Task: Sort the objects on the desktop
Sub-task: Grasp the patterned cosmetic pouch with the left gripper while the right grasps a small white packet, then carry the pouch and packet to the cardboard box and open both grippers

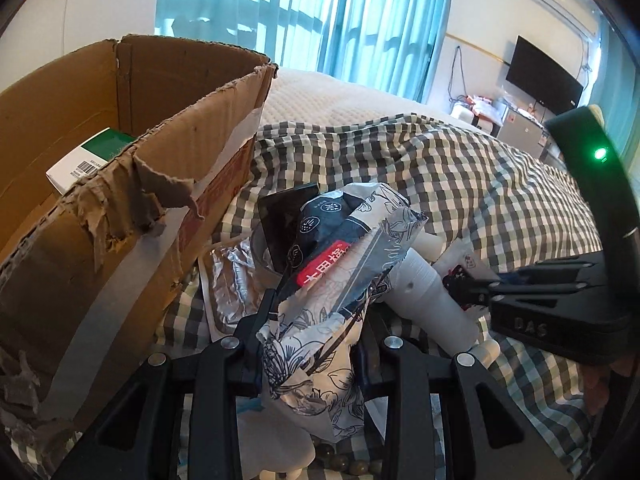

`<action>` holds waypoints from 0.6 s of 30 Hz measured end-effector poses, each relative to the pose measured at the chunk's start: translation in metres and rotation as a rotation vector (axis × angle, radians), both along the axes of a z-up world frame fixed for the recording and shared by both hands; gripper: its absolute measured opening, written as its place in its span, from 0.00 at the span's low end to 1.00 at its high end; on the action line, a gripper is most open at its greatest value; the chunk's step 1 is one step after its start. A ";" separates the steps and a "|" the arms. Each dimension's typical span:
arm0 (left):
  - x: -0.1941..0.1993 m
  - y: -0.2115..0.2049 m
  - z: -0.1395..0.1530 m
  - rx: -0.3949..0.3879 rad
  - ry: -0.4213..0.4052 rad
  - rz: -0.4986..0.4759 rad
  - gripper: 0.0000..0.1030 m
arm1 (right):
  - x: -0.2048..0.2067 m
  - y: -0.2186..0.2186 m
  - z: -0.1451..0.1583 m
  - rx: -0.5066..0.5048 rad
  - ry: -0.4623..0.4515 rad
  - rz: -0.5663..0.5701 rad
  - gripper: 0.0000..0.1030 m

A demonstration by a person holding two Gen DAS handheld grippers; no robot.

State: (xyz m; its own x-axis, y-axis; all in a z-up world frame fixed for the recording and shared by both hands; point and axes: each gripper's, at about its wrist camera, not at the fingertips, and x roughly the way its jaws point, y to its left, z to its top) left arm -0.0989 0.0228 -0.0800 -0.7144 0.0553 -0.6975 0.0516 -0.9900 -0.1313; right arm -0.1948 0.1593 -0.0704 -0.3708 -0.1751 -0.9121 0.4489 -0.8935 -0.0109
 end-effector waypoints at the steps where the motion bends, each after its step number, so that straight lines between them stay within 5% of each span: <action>1: 0.002 0.000 0.000 0.001 0.003 -0.001 0.31 | 0.002 0.001 0.003 -0.009 0.007 -0.002 0.08; 10: 0.030 0.010 0.029 0.023 0.105 -0.043 0.31 | 0.042 0.028 0.060 -0.098 0.132 -0.050 0.06; 18: 0.063 0.005 0.088 0.078 0.208 -0.052 0.31 | 0.102 0.030 0.123 -0.216 0.260 -0.057 0.06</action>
